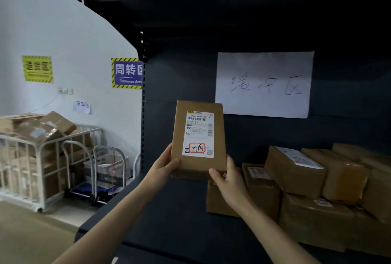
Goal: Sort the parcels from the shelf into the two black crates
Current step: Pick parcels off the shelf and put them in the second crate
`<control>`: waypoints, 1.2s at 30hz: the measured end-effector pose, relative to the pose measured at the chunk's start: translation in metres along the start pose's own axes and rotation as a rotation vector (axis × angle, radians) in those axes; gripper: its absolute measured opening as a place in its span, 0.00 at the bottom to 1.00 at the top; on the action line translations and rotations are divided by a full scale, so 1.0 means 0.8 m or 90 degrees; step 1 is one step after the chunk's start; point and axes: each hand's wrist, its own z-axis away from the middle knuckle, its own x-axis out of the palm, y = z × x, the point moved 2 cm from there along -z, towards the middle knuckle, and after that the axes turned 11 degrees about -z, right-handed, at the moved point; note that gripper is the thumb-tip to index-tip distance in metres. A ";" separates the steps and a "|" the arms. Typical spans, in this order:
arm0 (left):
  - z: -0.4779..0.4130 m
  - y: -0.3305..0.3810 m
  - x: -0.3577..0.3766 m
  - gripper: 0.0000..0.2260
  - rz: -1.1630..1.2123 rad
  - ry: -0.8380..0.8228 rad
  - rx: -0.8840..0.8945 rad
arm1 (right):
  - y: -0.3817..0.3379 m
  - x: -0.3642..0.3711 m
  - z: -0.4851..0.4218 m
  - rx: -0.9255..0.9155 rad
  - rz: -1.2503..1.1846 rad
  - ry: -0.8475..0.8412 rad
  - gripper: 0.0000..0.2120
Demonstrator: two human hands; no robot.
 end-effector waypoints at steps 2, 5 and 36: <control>0.014 -0.021 -0.022 0.23 -0.053 0.018 -0.006 | 0.011 0.027 -0.002 0.019 -0.004 -0.037 0.24; 0.036 -0.058 -0.046 0.25 -0.213 0.096 -0.020 | 0.034 0.070 0.000 0.056 0.024 -0.082 0.23; 0.063 -0.057 0.082 0.32 -0.406 0.154 -0.066 | 0.058 -0.032 0.042 0.023 0.227 -0.041 0.33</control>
